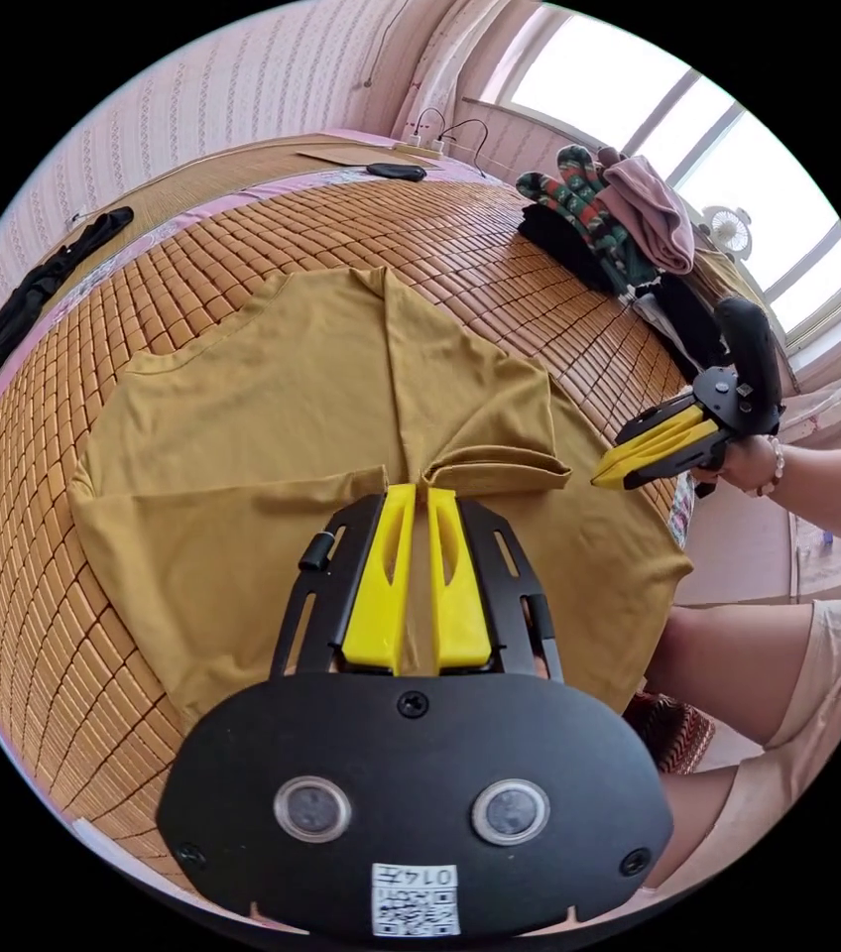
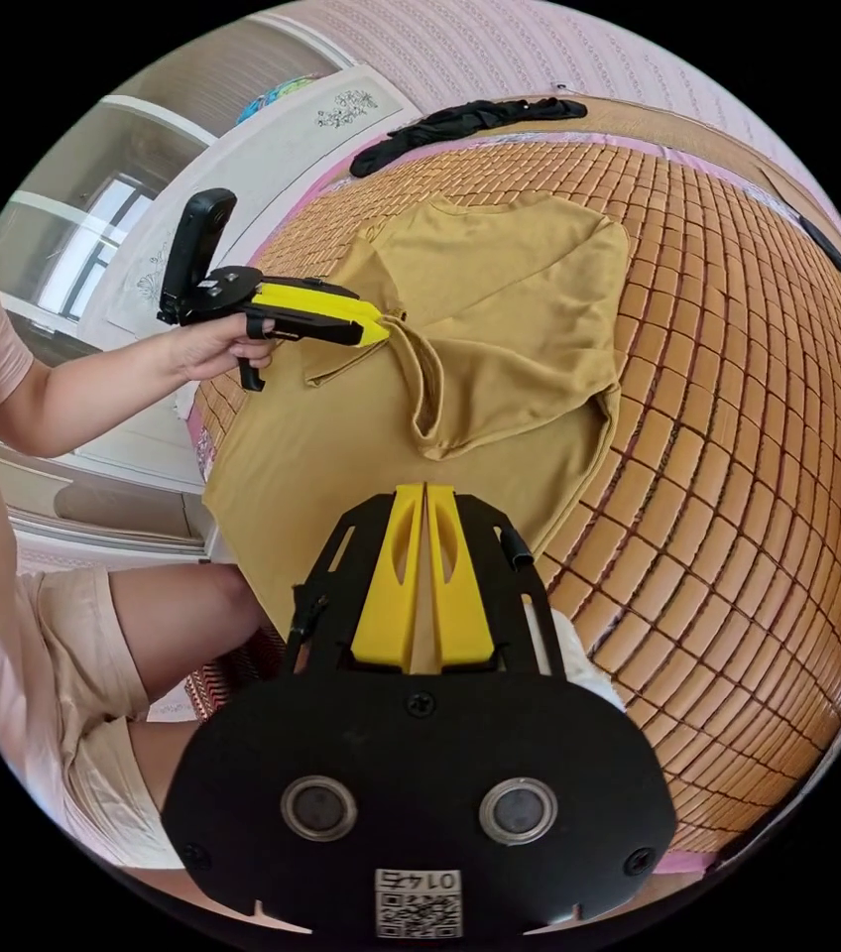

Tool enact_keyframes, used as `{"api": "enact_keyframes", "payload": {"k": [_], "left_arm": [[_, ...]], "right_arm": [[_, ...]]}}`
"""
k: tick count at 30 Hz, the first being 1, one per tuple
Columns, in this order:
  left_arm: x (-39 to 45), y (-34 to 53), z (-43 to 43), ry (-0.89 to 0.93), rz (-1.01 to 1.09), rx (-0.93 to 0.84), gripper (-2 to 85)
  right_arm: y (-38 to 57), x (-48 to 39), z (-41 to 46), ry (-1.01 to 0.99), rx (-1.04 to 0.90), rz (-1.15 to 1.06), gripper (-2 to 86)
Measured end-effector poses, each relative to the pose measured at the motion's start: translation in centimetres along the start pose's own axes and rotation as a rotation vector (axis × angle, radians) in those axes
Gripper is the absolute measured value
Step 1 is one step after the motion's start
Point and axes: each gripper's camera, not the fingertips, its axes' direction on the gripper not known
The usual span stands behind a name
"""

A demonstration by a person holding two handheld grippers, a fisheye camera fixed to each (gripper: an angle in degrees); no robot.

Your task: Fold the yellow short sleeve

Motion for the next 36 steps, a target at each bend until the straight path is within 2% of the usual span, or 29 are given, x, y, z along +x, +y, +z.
{"api": "enact_keyframes", "payload": {"k": [9,13,18,21,25,30,33,36], "left_arm": [[-0.8,1.4,-2.6,-0.036,-0.08,0.091,-0.1],[-6.0,2.1,-4.5,-0.123,-0.245,0.137,3.6],[-13.7,3.5,-8.0,-0.307,-0.412,0.132,6.4],[-17.1,4.3,-9.9,-0.34,-0.463,0.153,8.7],[-20.4,4.7,-9.1,-0.259,-0.521,0.128,10.7],[-21.9,4.1,-6.9,-0.106,-0.481,0.024,2.3],[-22.1,3.1,-7.6,-0.16,-0.457,-0.005,-0.4],[-23.4,2.7,-9.3,-0.205,-0.487,0.062,-0.9]], "right_arm": [[-5.2,-1.2,0.3,0.174,0.083,-0.017,2.5],[-9.8,2.2,-1.7,0.313,0.225,0.045,5.7],[-16.0,8.1,-1.5,0.338,0.248,0.154,9.3],[-18.6,10.0,-0.3,0.345,0.178,0.151,8.5],[-19.7,11.4,-0.8,0.296,0.128,0.15,1.7],[-20.5,12.8,-3.4,0.242,0.178,0.172,-0.1],[-21.7,13.6,-4.2,0.251,0.176,0.16,-0.2],[-22.9,14.8,-5.6,0.27,0.216,0.178,-0.1]]}}
